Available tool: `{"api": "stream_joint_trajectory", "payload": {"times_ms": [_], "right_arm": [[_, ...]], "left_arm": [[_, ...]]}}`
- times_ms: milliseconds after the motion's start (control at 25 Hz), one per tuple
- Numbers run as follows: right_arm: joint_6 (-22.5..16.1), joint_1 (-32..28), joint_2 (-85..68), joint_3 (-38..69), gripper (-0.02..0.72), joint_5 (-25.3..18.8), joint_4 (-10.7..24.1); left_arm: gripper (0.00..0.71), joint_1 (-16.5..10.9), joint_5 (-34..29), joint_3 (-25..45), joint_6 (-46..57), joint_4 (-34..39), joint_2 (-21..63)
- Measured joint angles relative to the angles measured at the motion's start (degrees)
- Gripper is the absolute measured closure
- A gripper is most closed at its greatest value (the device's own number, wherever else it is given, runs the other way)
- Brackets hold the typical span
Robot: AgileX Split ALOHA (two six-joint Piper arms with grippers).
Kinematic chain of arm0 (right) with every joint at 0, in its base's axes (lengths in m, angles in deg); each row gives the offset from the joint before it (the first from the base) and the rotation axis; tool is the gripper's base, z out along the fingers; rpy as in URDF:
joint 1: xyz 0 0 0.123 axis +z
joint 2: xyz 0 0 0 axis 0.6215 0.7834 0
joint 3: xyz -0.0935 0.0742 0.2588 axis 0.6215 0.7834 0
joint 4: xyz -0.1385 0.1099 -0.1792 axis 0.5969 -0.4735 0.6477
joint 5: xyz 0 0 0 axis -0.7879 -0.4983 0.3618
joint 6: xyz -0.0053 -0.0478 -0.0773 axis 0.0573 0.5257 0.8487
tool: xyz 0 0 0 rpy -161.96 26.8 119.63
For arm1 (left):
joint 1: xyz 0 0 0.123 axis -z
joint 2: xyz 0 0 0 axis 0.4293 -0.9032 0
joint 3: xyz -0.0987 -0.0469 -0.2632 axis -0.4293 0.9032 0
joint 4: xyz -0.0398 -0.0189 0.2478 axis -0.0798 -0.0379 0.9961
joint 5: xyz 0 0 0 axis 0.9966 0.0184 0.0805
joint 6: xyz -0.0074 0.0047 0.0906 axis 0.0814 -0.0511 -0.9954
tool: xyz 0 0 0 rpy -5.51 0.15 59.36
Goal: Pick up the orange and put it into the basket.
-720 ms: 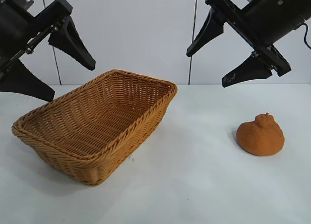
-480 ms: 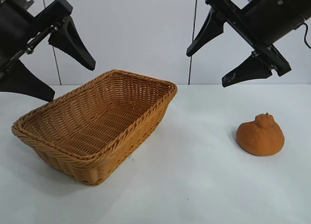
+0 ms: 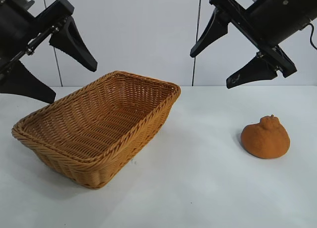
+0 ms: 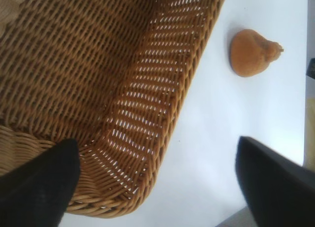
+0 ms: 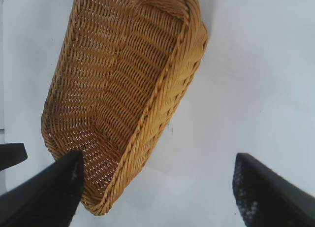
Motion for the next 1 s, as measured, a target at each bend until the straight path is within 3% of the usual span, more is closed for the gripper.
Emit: {"api": "stream_joint_trajectory", "payload": {"times_ms": [400, 600, 720, 880, 1000], "right_arm": [[0.0, 0.0, 0.0, 0.0, 0.136, 0.0, 0.0], [0.0, 0.0, 0.0, 0.0, 0.136, 0.1, 0.0], [0.0, 0.0, 0.0, 0.0, 0.136, 0.2, 0.0], [0.0, 0.0, 0.0, 0.0, 0.136, 0.2, 0.0], [0.0, 0.0, 0.0, 0.0, 0.136, -0.8, 0.0]], "left_arm": [[0.098, -0.6, 0.7, 0.0, 0.0, 0.0, 0.0], [0.098, -6.1, -2.2, 0.0, 3.1, 1.4, 1.0], [0.098, -8.3, -3.9, 0.0, 9.7, 8.5, 4.2], [0.098, -6.9, -7.0, 0.0, 26.5, 21.4, 9.1], [0.098, -2.4, -8.7, 0.0, 40.5, 30.9, 11.7]]}}
